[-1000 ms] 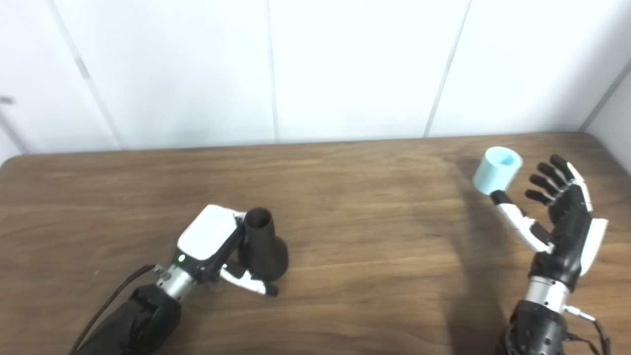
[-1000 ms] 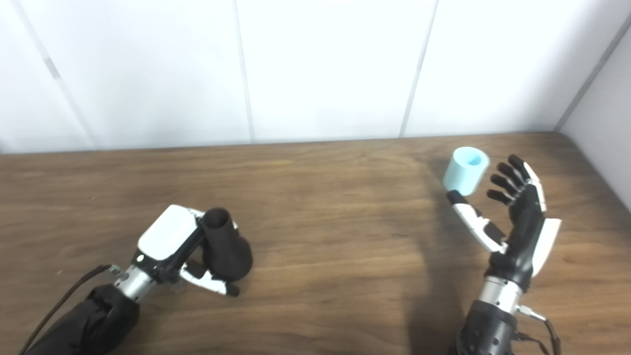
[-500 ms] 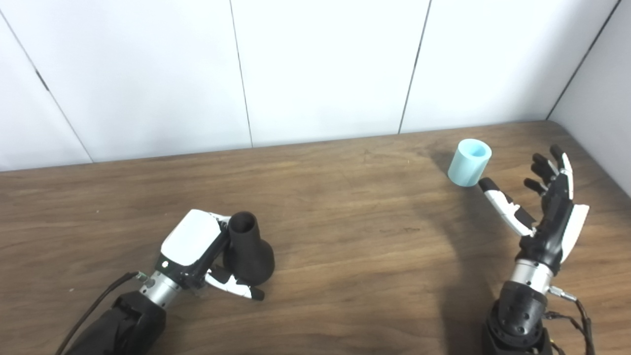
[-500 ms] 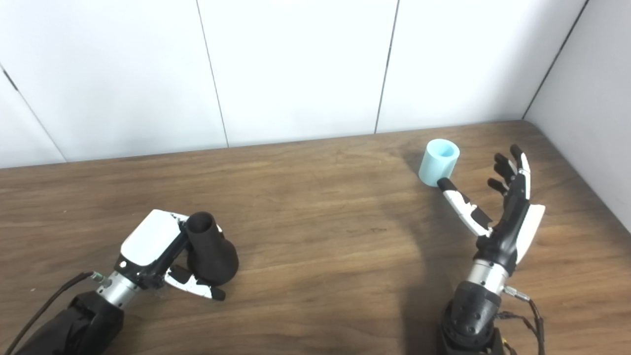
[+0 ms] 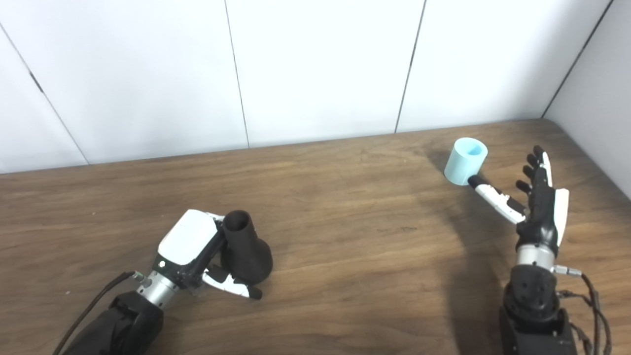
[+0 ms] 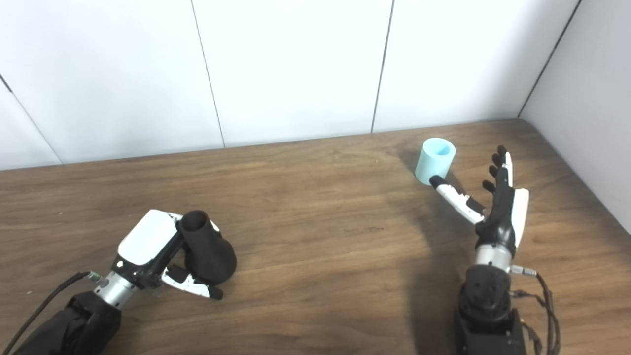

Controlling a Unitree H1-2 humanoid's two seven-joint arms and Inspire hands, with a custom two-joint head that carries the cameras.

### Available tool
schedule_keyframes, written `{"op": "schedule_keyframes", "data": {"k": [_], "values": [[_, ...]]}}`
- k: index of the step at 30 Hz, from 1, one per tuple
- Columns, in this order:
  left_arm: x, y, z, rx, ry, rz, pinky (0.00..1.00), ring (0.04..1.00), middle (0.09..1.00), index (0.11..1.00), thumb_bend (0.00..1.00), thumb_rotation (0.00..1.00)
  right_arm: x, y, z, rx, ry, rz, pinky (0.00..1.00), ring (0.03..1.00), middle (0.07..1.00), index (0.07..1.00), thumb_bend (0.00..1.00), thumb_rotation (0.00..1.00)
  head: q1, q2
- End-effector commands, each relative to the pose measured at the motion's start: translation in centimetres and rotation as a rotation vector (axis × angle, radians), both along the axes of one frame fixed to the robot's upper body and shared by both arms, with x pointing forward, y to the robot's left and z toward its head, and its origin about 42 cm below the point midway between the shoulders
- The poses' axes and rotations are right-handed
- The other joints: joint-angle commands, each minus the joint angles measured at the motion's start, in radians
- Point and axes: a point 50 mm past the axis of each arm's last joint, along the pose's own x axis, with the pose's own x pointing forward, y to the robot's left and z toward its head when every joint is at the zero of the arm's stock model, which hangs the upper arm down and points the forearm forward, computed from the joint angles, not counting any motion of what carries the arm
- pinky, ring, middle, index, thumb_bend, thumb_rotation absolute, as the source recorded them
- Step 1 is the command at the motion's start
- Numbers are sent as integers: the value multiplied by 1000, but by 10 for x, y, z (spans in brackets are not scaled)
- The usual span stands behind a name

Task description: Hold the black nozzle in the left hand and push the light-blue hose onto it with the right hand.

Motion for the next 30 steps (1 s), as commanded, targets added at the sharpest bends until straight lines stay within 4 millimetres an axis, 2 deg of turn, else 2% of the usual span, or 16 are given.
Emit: {"op": "schedule_keyframes", "data": {"k": [1, 10, 15, 17, 23, 30], "values": [[-34, -3, -50, 55, 166, -24, 573, 509, 479, 456, 503, 0, 14, -15, 23, -49, -20, 1, 818, 897, 935, 956, 928, 469, -3, 3], [-37, 0, -51, 65, 164, -35, 587, 498, 475, 459, 504, 0, 30, -39, 29, -49, 51, -2, 788, 873, 912, 944, 942, 442, -5, 9], [-37, 0, -49, 65, 175, -35, 583, 500, 472, 463, 504, 0, 35, -46, 22, -63, 30, 27, 770, 853, 892, 924, 954, 436, -9, 11], [-36, 0, -48, 66, 176, -35, 584, 499, 468, 468, 504, 0, 37, -48, 18, -70, 23, 44, 756, 838, 879, 916, 962, 436, -10, 12], [-37, 1, -49, 74, 174, -37, 580, 497, 470, 468, 504, 0, 43, -50, 13, -63, 3, 89, 795, 849, 865, 902, 956, 401, -7, 13], [-40, 0, -47, 74, 181, -44, 587, 500, 462, 478, 503, 0, 53, -46, 18, -116, 5, 101, 762, 826, 847, 881, 963, 399, -6, 19]]}}
